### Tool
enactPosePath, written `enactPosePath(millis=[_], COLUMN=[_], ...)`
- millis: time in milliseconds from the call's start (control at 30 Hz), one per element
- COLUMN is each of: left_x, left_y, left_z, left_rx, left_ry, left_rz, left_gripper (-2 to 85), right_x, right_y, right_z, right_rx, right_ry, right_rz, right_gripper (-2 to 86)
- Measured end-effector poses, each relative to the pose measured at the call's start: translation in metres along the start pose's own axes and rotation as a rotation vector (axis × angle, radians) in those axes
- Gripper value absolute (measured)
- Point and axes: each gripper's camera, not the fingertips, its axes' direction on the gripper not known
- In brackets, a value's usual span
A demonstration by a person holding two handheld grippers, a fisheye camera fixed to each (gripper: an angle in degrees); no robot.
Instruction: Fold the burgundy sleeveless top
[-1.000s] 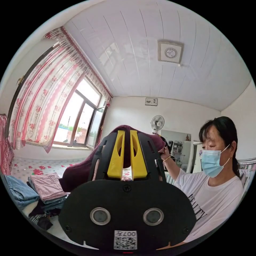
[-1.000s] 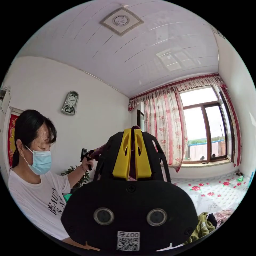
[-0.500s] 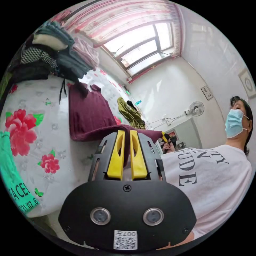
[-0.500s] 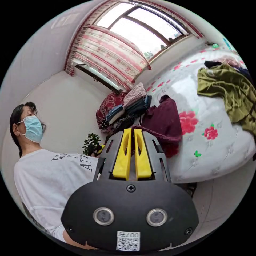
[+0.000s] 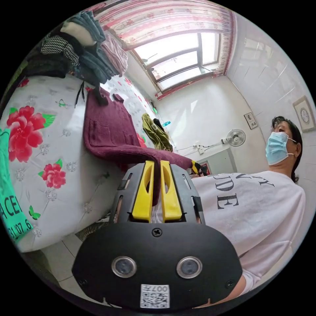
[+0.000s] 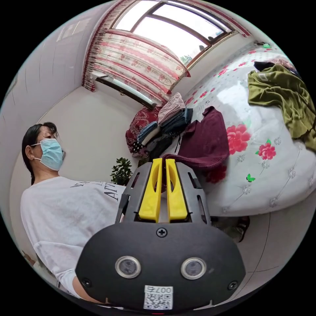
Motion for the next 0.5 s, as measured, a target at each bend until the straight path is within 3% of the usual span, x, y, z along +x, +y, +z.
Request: enactPosePath(millis=[133,333,500], left_x=[-0.028,-0.072,-0.135], left_y=[-0.009,-0.126,-0.243], left_z=[0.027,0.062,0.086], left_rx=[-0.075,-0.056,0.224], left_ry=[-0.005,-0.108,-0.278], left_rz=[-0.072,-0.089,-0.231], left_gripper=[2.3,3.4,10.8], right_x=[0.056,0.127,0.184], right_y=[0.028,-0.030,-0.127], right_z=[0.015,0.072,0.142], right_rx=[-0.131,-0.198,-0.080], right_ry=[0.020,0.009,0.183], right_rz=[0.158,0.179,0.131], right_gripper=[-0.1,0.3,1.9])
